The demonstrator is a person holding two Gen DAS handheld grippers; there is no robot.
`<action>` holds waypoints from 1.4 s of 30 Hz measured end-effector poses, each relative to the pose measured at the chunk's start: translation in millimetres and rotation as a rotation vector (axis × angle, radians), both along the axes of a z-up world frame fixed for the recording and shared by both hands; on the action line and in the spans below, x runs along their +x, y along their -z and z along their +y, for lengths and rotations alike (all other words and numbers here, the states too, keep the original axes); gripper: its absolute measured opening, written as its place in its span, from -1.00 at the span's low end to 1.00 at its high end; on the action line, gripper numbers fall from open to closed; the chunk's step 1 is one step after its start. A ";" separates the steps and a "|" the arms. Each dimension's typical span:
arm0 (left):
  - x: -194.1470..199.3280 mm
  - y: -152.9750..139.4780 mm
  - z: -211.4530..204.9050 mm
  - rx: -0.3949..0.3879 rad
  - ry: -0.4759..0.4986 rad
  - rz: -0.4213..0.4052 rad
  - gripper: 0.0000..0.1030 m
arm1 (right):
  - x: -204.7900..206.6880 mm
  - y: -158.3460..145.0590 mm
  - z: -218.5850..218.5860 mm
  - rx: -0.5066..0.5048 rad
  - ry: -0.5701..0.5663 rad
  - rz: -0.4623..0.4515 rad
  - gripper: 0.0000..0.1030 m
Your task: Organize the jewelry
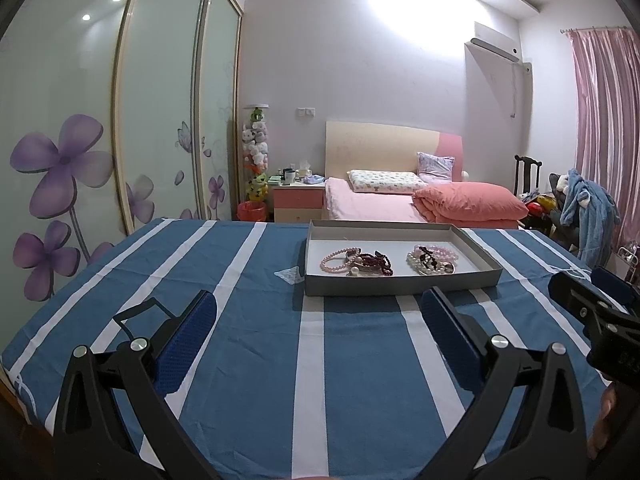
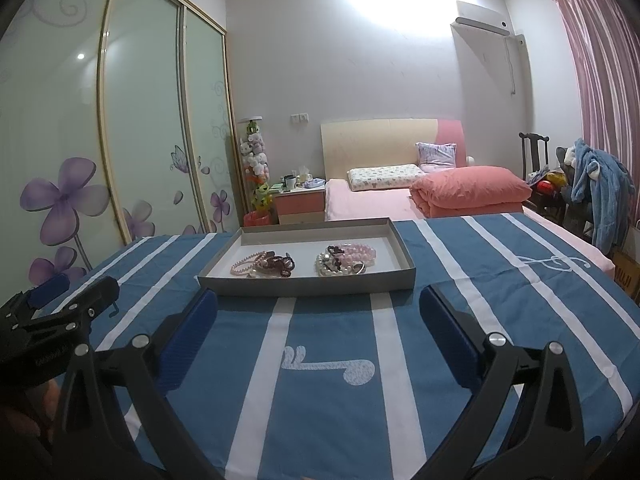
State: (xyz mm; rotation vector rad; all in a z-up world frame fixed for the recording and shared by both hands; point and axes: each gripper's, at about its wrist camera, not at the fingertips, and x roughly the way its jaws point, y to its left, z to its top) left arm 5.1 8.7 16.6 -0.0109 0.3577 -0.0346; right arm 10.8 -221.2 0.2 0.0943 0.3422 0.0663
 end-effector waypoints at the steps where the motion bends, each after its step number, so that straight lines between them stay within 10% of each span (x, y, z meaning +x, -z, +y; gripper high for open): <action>1: -0.3 -0.1 -0.5 0.000 0.001 0.000 0.97 | -0.5 0.1 0.1 0.001 0.001 0.000 0.92; 42: -0.2 3.4 -3.5 0.004 0.002 0.009 0.97 | 1.8 3.9 1.2 0.005 0.002 0.009 0.92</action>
